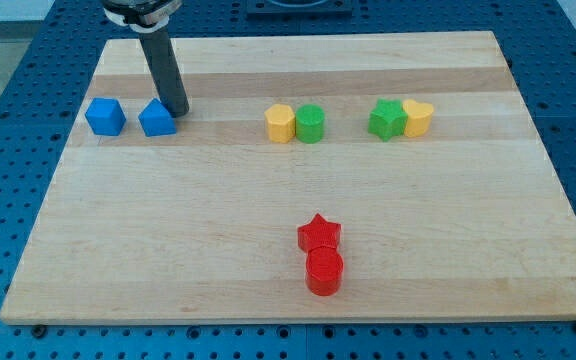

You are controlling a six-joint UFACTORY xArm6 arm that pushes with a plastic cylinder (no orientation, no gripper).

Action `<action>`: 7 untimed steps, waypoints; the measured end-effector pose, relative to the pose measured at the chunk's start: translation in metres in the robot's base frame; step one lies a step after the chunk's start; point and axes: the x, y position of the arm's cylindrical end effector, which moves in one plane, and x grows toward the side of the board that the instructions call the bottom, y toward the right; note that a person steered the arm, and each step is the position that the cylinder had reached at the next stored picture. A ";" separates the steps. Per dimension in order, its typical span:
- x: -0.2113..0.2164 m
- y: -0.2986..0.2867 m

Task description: Adjust the blue blocks at the center left side of the board

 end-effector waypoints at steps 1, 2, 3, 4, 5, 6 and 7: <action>0.016 0.008; 0.028 0.025; 0.028 0.023; 0.028 0.008; 0.025 -0.002; 0.025 -0.010; 0.025 -0.014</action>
